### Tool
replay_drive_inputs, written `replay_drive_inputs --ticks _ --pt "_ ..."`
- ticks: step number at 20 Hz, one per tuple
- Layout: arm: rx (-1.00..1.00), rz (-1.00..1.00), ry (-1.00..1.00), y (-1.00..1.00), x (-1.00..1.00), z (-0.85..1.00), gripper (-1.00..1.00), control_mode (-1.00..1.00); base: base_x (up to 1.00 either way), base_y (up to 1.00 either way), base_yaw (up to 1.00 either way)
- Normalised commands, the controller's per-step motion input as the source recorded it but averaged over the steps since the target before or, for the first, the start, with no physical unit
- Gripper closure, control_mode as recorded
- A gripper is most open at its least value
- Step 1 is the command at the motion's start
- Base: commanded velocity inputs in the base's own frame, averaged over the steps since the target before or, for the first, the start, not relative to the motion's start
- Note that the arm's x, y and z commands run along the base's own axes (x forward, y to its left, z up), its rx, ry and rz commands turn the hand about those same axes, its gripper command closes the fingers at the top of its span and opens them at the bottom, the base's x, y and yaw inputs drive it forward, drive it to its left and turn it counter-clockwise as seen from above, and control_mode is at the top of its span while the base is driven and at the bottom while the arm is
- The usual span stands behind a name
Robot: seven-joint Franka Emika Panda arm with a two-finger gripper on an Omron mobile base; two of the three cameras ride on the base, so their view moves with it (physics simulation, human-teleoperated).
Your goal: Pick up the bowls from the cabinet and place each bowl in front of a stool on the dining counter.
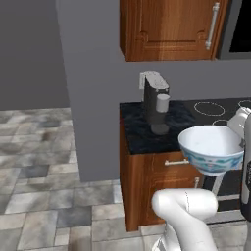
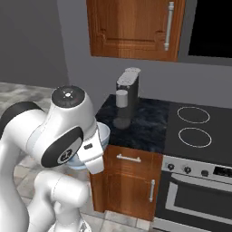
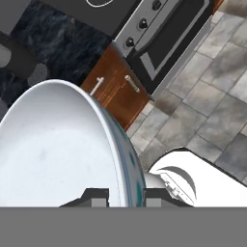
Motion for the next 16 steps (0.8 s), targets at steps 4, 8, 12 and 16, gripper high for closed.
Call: replay_drive_inputs --ticks 4,8,12,16 --pt "0.0 0.0 0.0 0.0 0.0 0.0 1.0 1.0 0.22 1.0 0.25" --pt "0.0 0.0 0.0 0.0 0.0 0.0 1.0 1.0 0.26 1.0 0.26" --pt "0.0 0.0 0.0 0.0 0.0 0.0 1.0 1.0 0.29 1.0 0.24" --pt "0.0 0.0 0.0 0.0 0.0 0.0 1.0 1.0 0.5 0.99 0.25"
